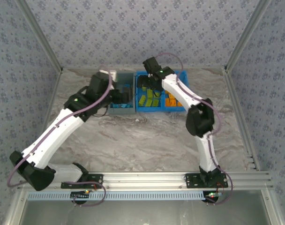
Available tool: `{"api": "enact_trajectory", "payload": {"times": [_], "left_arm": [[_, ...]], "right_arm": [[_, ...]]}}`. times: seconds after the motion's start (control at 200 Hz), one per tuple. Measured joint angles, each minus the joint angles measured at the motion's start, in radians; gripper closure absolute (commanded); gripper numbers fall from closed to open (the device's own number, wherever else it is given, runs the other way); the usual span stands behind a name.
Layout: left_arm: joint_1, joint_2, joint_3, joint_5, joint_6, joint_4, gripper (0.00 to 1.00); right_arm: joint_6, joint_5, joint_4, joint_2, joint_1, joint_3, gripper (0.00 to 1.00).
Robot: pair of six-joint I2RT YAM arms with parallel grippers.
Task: Sort the legos into containers by color
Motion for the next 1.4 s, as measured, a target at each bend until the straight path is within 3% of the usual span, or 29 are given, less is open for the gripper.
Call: {"api": "enact_trajectory", "payload": {"times": [0.215, 0.405, 0.6, 0.705, 1.004, 1.249, 1.399], "left_arm": [[0.219, -0.180, -0.176, 0.014, -0.064, -0.011, 0.01], [0.292, -0.313, -0.397, -0.268, -0.098, 0.051, 0.01], [0.364, -0.354, -0.801, -0.399, 0.079, 0.352, 0.01], [0.388, -0.257, -0.875, -0.396, 0.187, 0.476, 0.00], [0.465, 0.034, -0.949, -0.328, 0.316, 0.860, 0.00], [0.502, 0.234, -0.929, -0.254, 0.405, 1.197, 0.00], [0.546, 0.257, -0.974, -0.214, 0.409, 1.365, 0.00]], "right_arm": [[-0.054, 0.300, 0.146, -0.623, 0.024, -0.467, 0.00], [-0.025, 0.621, 0.159, -0.963, -0.023, -0.860, 0.00], [-0.190, 0.598, 0.428, -1.208, -0.255, -1.394, 0.00], [-0.244, 0.549, 0.552, -1.200, -0.327, -1.522, 0.00], [-0.337, 0.397, 1.037, -0.948, -0.443, -1.665, 0.00], [-0.389, 0.284, 1.282, -0.770, -0.534, -1.653, 0.00], [-0.439, 0.217, 1.451, -0.701, -0.558, -1.662, 0.00]]}}
